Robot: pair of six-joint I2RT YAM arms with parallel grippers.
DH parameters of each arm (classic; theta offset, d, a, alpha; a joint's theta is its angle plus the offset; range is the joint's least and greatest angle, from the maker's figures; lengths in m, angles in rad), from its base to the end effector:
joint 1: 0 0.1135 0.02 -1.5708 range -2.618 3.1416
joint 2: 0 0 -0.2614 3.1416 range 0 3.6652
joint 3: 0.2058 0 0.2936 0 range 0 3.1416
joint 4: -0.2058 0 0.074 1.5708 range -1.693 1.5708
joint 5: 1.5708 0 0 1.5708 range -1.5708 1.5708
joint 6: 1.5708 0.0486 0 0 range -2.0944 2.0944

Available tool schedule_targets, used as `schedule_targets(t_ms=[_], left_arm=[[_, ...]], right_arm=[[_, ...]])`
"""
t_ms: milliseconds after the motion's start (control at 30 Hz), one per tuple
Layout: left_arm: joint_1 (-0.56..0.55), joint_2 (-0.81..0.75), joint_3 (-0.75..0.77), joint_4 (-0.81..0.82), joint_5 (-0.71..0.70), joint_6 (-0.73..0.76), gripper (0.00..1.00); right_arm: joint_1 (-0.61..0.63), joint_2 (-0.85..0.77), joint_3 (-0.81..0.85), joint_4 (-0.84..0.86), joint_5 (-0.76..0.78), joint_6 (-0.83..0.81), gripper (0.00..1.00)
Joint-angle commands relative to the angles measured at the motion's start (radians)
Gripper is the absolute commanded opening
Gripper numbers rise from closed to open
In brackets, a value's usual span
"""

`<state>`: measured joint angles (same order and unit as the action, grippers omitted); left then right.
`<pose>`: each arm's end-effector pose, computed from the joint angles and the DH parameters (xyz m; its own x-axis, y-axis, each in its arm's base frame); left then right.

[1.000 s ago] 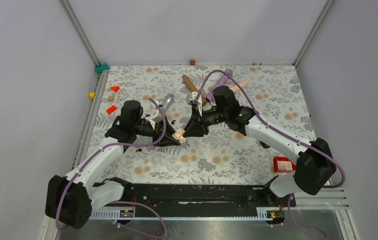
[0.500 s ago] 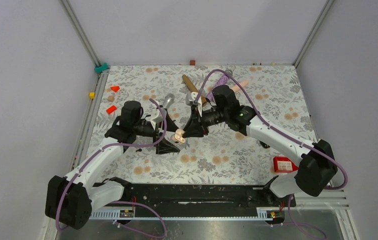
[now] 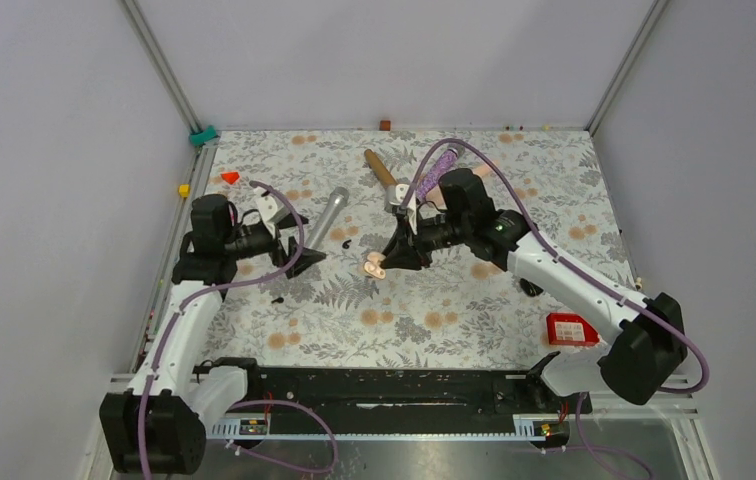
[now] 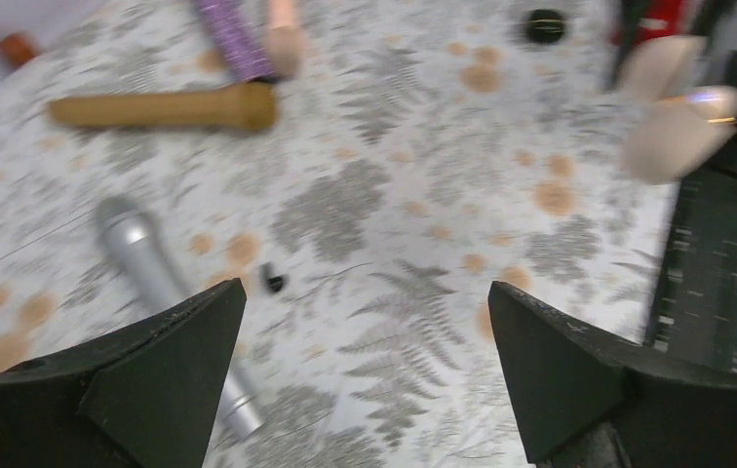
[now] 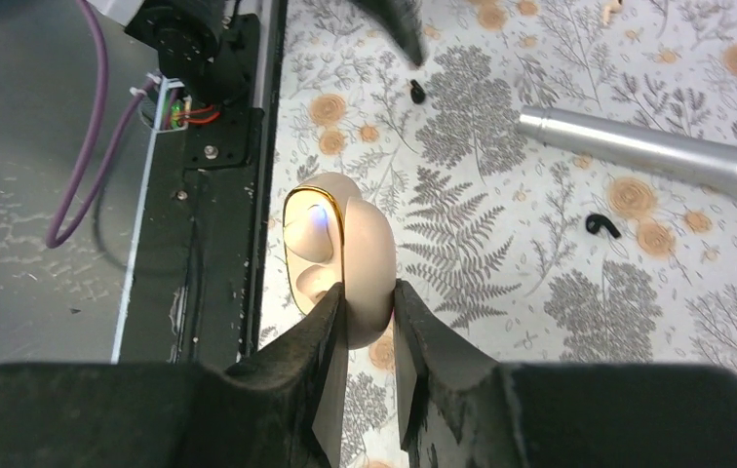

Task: Insert the wireless bluetooth earbuds into the charging case
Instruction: Adjust the charging case, then pick up the earbud from the center of the board.

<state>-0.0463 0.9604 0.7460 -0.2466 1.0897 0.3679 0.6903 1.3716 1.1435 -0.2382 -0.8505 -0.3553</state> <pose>0.2479 -0.0546 0.2822 -0.1217 0.1723 -0.9775 0.9198 0.3896 -0.0458 0.2516 0.2552 0.3155 0.0012 -0.2966 -0.9550 -0.9997 -0.0236 0.0061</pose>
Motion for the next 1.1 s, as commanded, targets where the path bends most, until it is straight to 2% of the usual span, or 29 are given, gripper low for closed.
schedule_targets(t_ms=[0,167,333,500,733,1067], left_arm=[[0.046,0.101,0.07,0.017,-0.295,0.066,0.99],[0.088,0.378,0.195,0.006,-0.593,0.055,0.9],[0.159,0.619,0.368,-0.027,-0.71,0.002,0.84],[0.172,0.806,0.528,-0.129,-0.829,-0.024,0.8],[0.177,0.993,0.703,-0.263,-0.939,-0.065,0.73],[0.18,1.068,0.767,-0.398,-0.97,-0.041,0.67]], right_arm=[[-0.022,-0.07,0.0,-0.035,0.042,-0.067,0.14],[-0.031,-0.108,-0.031,-0.035,0.043,-0.073,0.14],[-0.036,-0.15,-0.074,-0.008,0.034,-0.072,0.14],[-0.045,-0.163,-0.088,0.003,0.008,-0.059,0.14],[-0.049,-0.172,-0.096,0.015,-0.017,-0.044,0.14],[-0.053,-0.177,-0.097,0.016,-0.029,-0.039,0.14]])
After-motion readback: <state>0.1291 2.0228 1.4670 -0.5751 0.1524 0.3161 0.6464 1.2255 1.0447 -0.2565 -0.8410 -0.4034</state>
